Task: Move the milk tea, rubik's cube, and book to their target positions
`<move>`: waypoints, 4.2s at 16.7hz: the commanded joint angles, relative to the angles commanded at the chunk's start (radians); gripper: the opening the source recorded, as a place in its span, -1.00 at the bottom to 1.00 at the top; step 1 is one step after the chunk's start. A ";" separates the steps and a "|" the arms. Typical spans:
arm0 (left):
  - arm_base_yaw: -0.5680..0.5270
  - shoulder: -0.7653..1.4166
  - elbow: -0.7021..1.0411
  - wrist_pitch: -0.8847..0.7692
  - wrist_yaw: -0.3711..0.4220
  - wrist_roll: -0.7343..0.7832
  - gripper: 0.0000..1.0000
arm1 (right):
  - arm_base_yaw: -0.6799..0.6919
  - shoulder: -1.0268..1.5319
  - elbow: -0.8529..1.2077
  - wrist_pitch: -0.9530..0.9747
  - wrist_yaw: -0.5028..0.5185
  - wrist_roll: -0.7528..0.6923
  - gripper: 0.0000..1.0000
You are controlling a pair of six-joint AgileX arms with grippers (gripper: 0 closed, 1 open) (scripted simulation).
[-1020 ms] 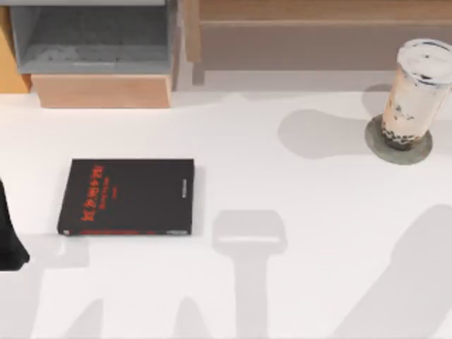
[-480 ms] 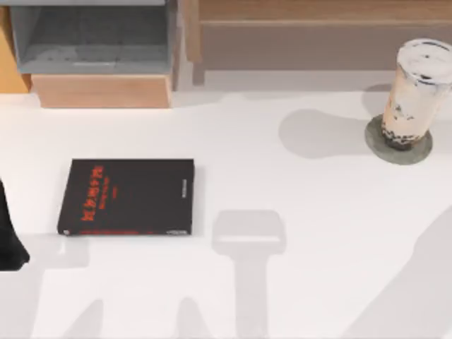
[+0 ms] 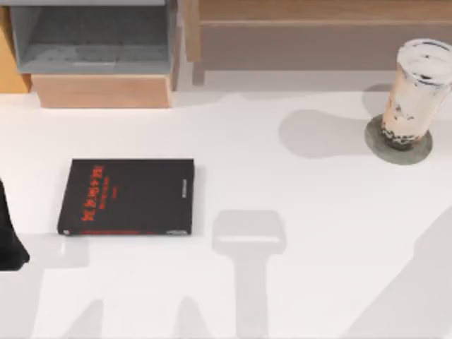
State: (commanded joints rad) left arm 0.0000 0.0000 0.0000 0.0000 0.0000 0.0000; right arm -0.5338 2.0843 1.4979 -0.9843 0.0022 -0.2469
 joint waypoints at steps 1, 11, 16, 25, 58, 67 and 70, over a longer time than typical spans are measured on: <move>0.000 0.000 0.000 0.000 0.000 0.000 1.00 | 0.000 0.000 0.000 0.000 0.000 0.000 -0.51; 0.000 0.000 0.000 0.000 0.000 0.000 1.00 | 0.000 0.000 0.000 0.000 0.000 0.000 -1.00; 0.000 0.000 0.000 0.000 0.000 0.000 1.00 | 0.000 -0.008 0.019 -0.026 0.001 0.000 -1.00; 0.000 0.000 0.000 0.000 0.000 0.000 1.00 | 0.000 -0.035 0.074 -0.107 0.000 0.000 -1.00; 0.000 0.000 0.000 0.000 0.000 0.000 1.00 | 0.541 -0.547 0.015 1.173 -0.002 0.248 -1.00; 0.000 0.000 0.000 0.000 0.000 0.000 1.00 | 0.550 -0.237 0.330 1.096 0.010 0.255 -1.00; 0.000 0.000 0.000 0.000 0.000 0.000 1.00 | 0.550 -0.187 0.343 1.043 0.042 0.261 -1.00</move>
State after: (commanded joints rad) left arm 0.0000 0.0000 0.0000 0.0000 0.0000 0.0000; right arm 0.0164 1.8972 1.8407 0.0585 0.0444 0.0137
